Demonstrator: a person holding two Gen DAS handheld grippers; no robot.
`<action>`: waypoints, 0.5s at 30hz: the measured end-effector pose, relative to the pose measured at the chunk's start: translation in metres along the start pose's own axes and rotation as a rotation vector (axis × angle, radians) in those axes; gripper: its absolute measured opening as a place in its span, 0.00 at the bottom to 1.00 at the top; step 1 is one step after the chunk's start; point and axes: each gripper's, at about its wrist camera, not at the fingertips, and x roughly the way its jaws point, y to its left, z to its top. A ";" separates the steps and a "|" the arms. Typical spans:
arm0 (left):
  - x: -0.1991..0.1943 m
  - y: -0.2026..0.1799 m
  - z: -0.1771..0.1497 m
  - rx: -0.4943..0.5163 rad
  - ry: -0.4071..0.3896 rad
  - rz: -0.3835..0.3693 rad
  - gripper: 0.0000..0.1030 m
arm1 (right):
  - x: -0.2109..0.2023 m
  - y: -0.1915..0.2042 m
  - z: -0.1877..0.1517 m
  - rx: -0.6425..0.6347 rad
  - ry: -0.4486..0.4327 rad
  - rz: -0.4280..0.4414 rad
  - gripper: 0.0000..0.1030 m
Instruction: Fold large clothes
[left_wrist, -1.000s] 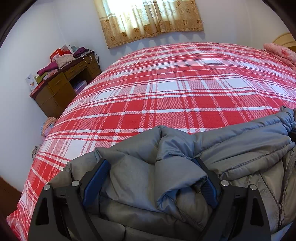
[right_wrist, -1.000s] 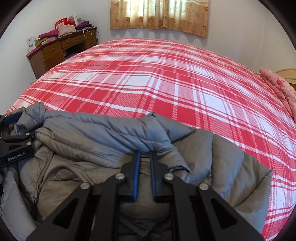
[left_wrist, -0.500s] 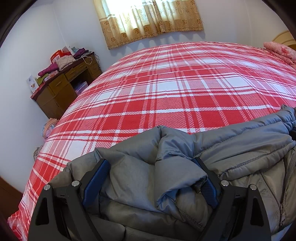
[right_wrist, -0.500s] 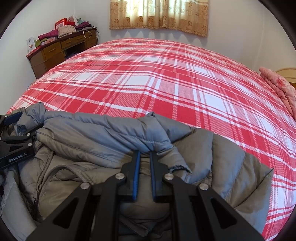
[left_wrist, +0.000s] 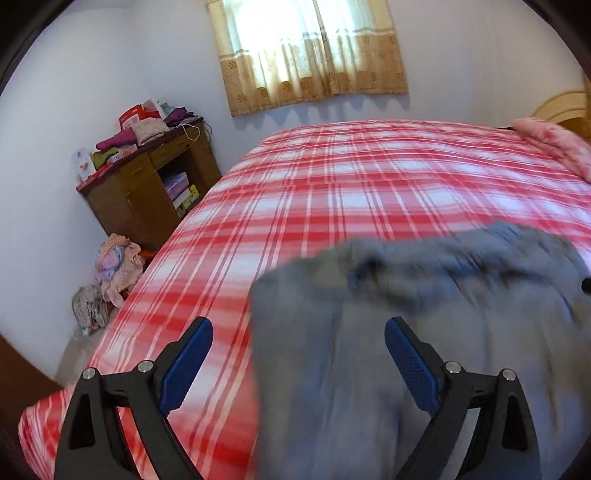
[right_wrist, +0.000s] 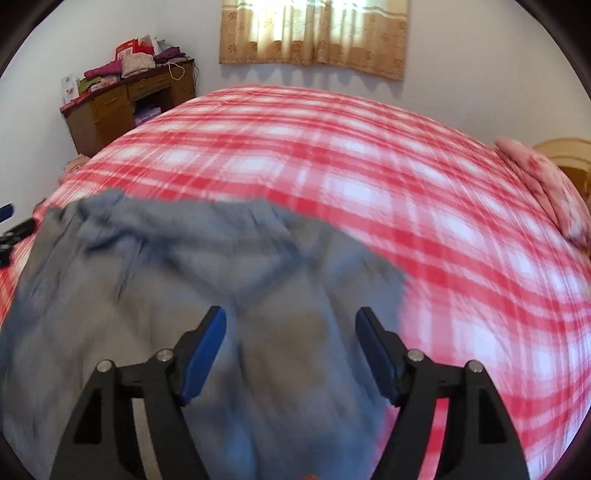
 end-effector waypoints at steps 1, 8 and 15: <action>-0.018 0.003 -0.018 0.010 -0.001 -0.002 0.92 | -0.012 -0.007 -0.017 0.011 0.010 0.003 0.72; -0.122 0.016 -0.165 0.016 0.066 -0.008 0.92 | -0.093 -0.047 -0.141 0.154 0.043 0.014 0.72; -0.163 0.029 -0.245 -0.051 0.139 -0.032 0.92 | -0.147 -0.039 -0.225 0.225 0.045 0.018 0.73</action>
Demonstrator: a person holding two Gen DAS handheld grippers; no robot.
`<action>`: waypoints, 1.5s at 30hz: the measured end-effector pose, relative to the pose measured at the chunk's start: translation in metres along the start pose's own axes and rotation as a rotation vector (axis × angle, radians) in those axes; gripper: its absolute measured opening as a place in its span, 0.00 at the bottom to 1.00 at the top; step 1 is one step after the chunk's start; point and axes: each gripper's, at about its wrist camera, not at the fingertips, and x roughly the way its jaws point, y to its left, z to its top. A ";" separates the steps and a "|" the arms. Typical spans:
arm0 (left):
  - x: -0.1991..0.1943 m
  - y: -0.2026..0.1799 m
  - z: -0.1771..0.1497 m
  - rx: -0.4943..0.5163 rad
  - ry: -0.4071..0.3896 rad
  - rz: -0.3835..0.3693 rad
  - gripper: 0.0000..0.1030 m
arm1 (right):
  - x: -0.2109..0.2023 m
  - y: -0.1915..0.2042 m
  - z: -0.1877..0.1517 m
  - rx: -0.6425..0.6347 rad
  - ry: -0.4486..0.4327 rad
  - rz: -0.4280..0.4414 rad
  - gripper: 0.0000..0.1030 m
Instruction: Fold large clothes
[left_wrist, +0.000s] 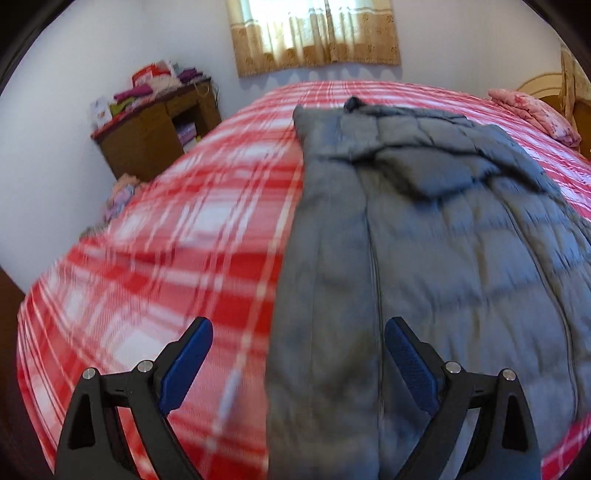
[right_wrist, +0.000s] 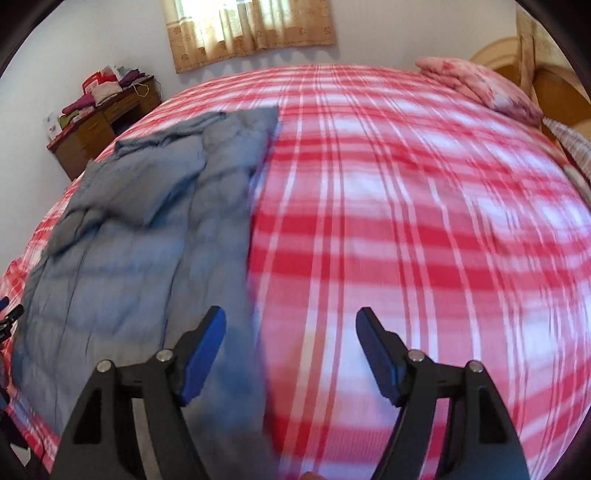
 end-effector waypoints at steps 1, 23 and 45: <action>-0.001 0.002 -0.008 -0.014 0.016 -0.014 0.92 | -0.004 0.004 -0.011 -0.002 0.006 -0.001 0.73; -0.134 -0.009 -0.039 0.056 -0.222 -0.290 0.07 | -0.130 0.020 -0.077 0.030 -0.193 0.176 0.05; -0.003 0.004 0.146 0.015 -0.284 -0.157 0.21 | -0.004 0.025 0.139 0.072 -0.331 0.076 0.05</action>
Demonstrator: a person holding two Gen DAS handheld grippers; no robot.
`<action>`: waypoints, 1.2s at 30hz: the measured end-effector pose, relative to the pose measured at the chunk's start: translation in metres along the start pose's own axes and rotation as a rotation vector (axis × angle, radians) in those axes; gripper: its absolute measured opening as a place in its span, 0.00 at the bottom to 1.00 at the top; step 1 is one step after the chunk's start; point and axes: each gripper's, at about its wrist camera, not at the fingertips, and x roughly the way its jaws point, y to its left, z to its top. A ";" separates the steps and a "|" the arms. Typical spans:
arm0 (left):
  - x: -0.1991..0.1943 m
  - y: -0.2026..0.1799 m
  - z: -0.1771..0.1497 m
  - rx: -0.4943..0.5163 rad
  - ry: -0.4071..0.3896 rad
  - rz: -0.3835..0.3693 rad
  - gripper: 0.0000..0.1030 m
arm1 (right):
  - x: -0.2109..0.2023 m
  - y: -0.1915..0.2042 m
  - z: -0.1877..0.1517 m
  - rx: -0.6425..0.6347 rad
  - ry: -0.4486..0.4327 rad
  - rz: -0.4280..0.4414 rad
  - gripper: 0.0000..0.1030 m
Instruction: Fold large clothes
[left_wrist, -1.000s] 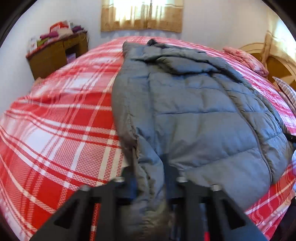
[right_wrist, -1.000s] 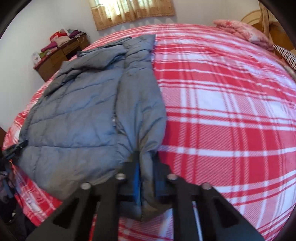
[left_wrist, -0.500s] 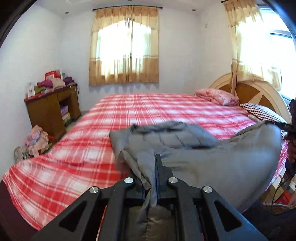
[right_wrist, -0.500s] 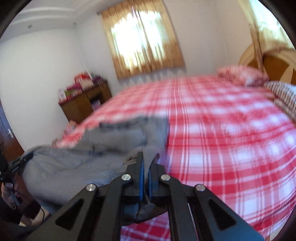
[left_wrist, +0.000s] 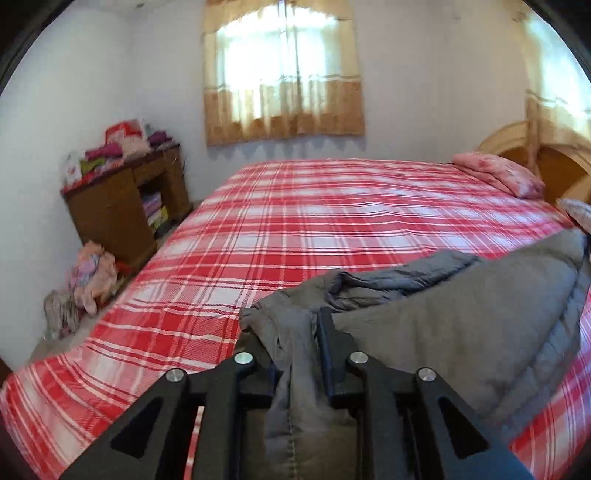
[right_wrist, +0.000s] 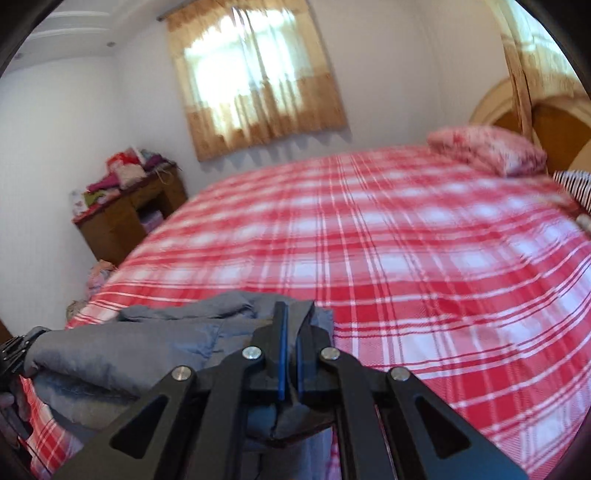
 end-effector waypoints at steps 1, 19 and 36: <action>0.010 0.003 0.004 -0.021 -0.001 0.007 0.24 | 0.008 -0.001 -0.003 -0.004 0.006 -0.009 0.05; 0.004 -0.037 0.030 -0.024 -0.236 0.341 0.90 | 0.032 0.039 0.030 -0.017 -0.042 -0.057 0.69; 0.163 -0.053 0.010 -0.066 0.133 0.371 0.92 | 0.153 0.137 -0.019 -0.251 0.188 -0.036 0.56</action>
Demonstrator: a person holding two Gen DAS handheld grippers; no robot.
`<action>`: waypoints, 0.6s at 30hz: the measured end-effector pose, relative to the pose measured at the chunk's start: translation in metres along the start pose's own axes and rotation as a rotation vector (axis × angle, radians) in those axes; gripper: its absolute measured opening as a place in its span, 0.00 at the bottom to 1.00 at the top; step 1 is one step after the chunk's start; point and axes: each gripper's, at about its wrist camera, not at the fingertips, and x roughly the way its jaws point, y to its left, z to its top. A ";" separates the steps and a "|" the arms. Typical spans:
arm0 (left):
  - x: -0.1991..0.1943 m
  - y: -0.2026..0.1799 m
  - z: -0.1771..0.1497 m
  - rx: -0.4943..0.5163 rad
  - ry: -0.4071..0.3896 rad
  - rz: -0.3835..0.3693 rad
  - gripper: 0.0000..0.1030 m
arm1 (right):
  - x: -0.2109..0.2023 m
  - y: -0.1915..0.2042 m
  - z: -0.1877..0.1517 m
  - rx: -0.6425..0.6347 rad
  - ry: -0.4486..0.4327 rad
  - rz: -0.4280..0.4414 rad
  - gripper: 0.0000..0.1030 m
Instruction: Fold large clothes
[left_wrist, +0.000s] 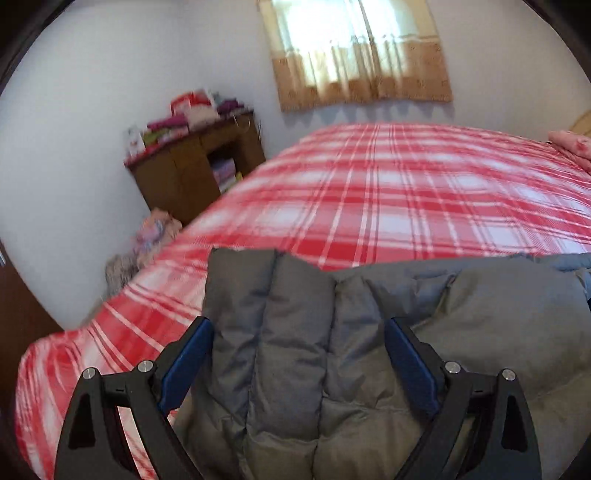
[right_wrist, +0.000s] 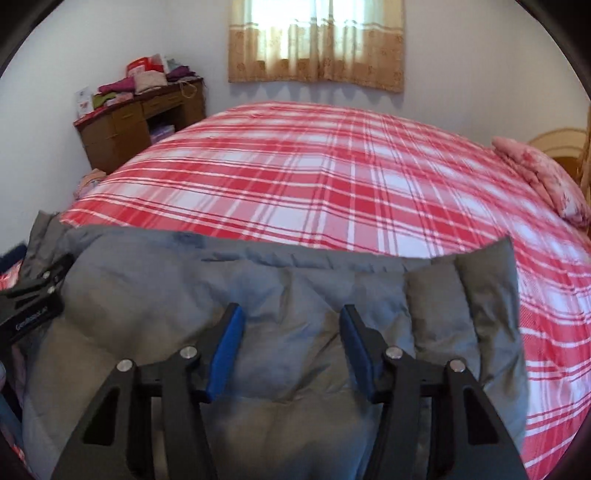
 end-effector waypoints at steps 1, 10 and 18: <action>0.004 0.001 -0.004 -0.003 0.001 -0.009 0.92 | 0.003 0.001 -0.002 0.004 -0.001 0.006 0.56; 0.025 -0.004 -0.010 -0.030 0.032 -0.034 0.96 | 0.019 -0.002 -0.009 0.034 -0.014 0.010 0.56; 0.034 -0.008 -0.011 -0.019 0.068 -0.028 0.99 | 0.025 -0.005 -0.011 0.046 -0.007 0.015 0.56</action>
